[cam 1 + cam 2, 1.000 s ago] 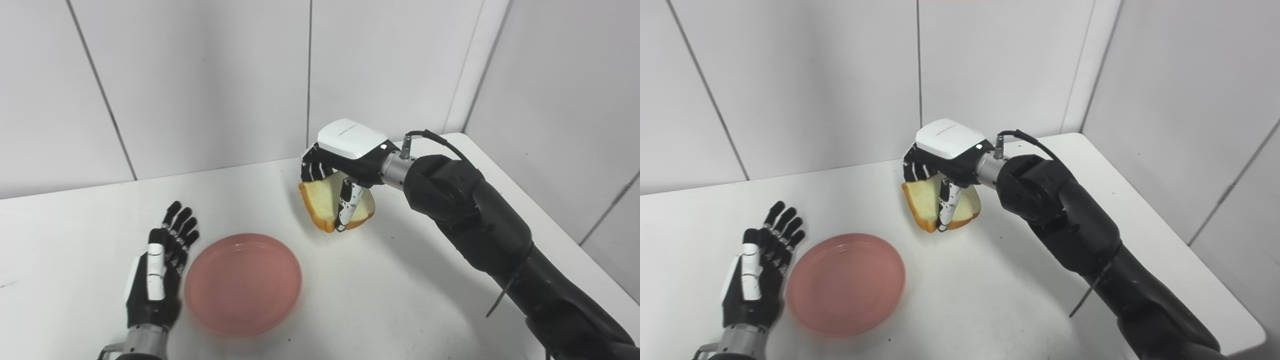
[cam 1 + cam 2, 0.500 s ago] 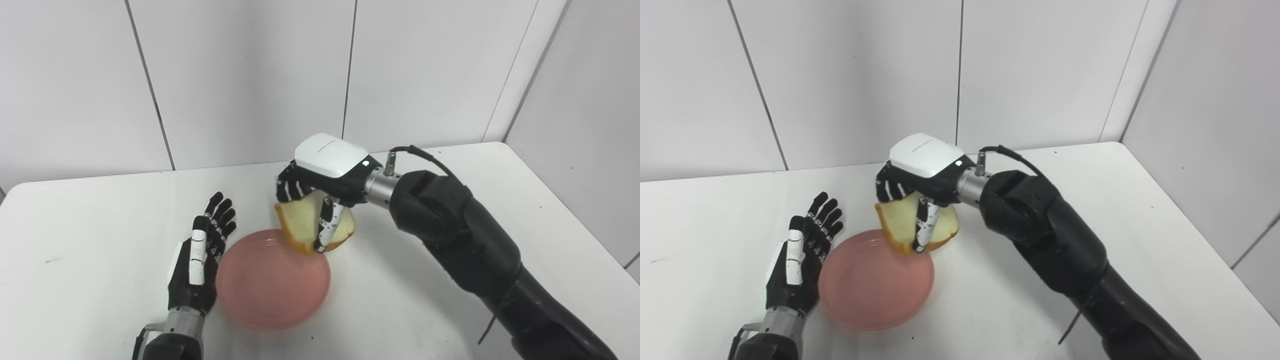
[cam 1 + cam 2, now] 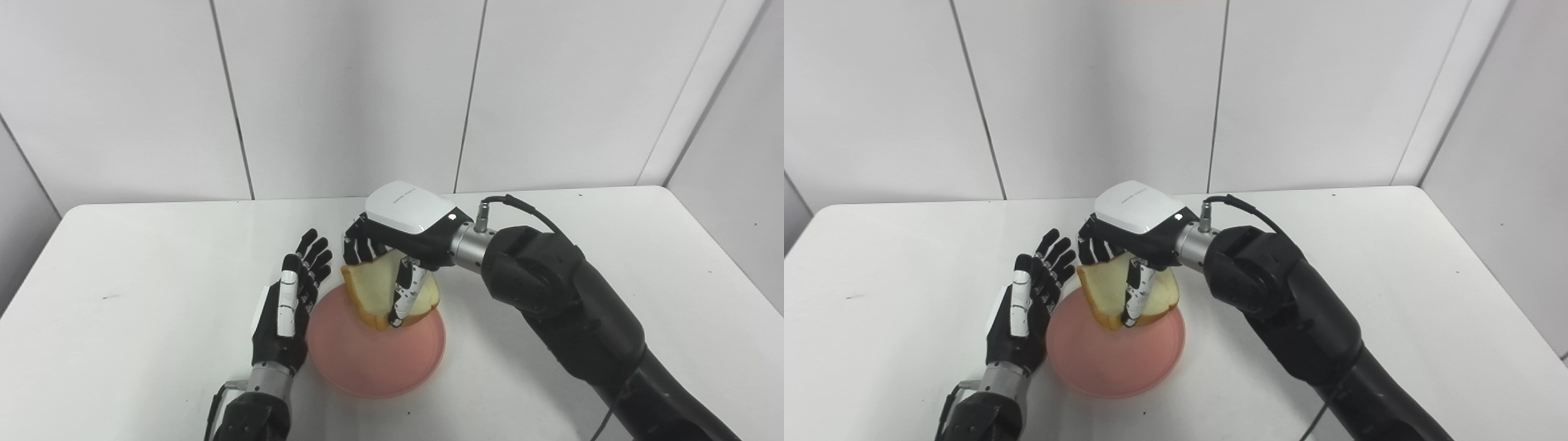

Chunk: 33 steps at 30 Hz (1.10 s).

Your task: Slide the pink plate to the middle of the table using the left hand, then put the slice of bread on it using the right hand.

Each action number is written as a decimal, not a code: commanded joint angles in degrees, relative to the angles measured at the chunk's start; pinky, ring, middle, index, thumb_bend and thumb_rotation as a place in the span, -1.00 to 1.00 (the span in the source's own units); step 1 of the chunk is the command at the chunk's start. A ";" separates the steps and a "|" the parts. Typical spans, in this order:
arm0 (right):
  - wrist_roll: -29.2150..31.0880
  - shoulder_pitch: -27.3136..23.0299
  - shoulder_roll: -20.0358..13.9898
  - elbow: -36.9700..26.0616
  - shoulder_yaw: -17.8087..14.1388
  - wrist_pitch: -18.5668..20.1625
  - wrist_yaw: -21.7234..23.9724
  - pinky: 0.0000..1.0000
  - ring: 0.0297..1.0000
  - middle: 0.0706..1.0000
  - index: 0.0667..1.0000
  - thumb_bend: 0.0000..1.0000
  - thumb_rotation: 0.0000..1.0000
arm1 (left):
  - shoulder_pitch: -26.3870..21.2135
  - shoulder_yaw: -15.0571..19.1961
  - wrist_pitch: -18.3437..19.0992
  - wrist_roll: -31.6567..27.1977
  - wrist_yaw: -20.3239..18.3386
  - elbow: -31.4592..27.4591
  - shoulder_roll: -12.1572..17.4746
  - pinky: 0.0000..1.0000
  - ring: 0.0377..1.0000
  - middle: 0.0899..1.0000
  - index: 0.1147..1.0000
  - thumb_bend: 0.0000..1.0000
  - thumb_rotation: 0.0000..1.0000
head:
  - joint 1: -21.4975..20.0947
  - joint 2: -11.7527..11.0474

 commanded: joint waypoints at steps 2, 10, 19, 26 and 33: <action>-0.03 -1.82 0.65 0.17 0.25 -2.34 -1.74 -0.24 -0.14 -0.07 -0.12 0.06 -1.00 | -0.70 -0.45 -2.10 0.83 0.75 0.59 -1.31 0.90 0.88 0.87 0.78 0.51 1.00 | 1.18 0.18; -0.94 -0.20 1.22 2.13 1.78 -4.18 -3.48 -0.26 -0.16 -0.06 -0.14 0.06 -1.00 | -1.05 -0.39 -2.49 0.00 0.33 0.68 -1.75 0.95 0.90 0.88 0.78 0.48 1.00 | 1.48 0.23; -1.28 1.30 1.43 5.82 2.57 -7.34 -6.04 -0.21 -0.13 -0.06 -0.15 0.06 -1.00 | -1.24 -0.20 -3.43 0.98 1.81 0.77 -1.65 0.88 0.85 0.82 0.77 0.46 1.00 | 1.67 0.19; -2.85 1.91 1.87 8.95 3.31 -7.79 -7.47 -0.19 -0.11 -0.07 -0.13 0.06 -1.00 | -1.54 0.10 -2.68 0.42 2.18 0.77 -1.45 0.88 0.87 0.83 0.78 0.48 1.00 | 1.52 0.03; -5.46 2.08 1.41 9.68 3.99 -8.70 -8.65 -0.07 -0.04 -0.08 -0.12 0.06 -1.00 | -1.73 0.47 -3.10 0.02 2.13 0.99 -1.48 0.88 0.87 0.85 0.80 0.44 1.00 | 1.22 -0.21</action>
